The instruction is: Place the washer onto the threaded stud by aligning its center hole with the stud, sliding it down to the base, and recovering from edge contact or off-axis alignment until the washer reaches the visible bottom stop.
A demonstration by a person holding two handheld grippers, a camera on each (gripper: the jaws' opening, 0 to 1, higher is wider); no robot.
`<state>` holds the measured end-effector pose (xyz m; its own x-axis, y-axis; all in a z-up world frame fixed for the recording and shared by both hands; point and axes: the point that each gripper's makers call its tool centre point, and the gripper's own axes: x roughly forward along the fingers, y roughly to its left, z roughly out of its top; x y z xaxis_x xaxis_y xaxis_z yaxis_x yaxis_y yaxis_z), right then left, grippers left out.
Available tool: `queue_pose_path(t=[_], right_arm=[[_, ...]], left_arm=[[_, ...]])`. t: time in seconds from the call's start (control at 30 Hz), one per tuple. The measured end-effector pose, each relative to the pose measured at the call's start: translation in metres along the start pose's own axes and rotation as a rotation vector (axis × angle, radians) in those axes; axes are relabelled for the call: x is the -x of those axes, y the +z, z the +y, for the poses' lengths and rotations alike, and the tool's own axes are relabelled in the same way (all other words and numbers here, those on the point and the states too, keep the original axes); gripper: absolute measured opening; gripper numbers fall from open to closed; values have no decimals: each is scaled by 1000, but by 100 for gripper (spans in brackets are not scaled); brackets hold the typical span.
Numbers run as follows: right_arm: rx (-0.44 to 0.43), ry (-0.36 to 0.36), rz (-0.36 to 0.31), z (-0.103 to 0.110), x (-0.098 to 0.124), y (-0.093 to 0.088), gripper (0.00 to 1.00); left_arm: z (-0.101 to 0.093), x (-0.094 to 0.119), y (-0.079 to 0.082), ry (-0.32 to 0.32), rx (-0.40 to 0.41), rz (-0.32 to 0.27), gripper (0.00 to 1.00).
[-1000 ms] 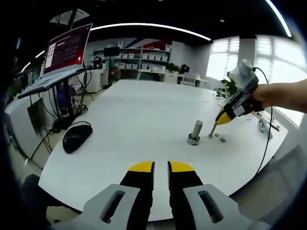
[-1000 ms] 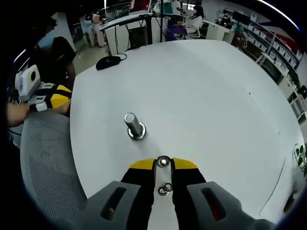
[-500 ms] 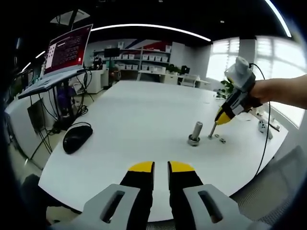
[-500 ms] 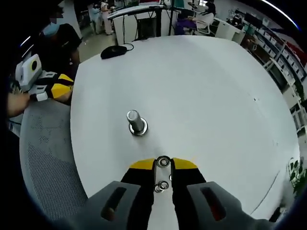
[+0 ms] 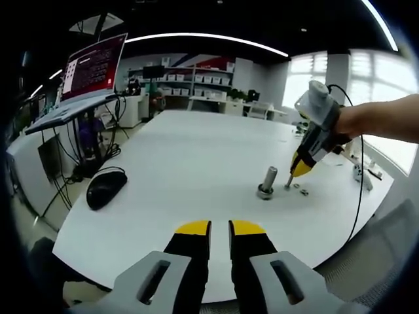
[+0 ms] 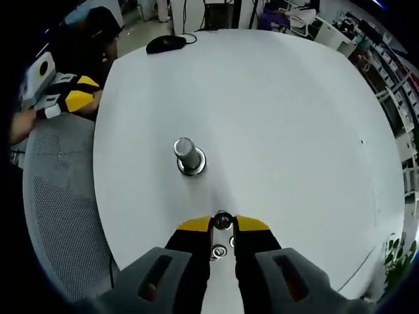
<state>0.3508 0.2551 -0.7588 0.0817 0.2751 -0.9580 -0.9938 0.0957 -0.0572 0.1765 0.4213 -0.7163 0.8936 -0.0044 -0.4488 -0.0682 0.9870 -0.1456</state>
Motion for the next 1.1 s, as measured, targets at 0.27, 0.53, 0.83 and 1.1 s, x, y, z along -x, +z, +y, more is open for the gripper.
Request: queue_pose_path(t=[0.27,0.53,0.83,1.1], right_arm=[[-12,17,21,1,-12,-6,14],[-20,39,41,6,-25,-10,14],[-20,65,58,19,-31,-17,14],[-29,66,51,21,-28,-19,21]], left_arm=[[0,0,0,-1,0,2,8],[0,0,0,-4,0,-2,8],[1,0,-1,-3,2,0,8],[1,0,-1,-3,1,3,8]])
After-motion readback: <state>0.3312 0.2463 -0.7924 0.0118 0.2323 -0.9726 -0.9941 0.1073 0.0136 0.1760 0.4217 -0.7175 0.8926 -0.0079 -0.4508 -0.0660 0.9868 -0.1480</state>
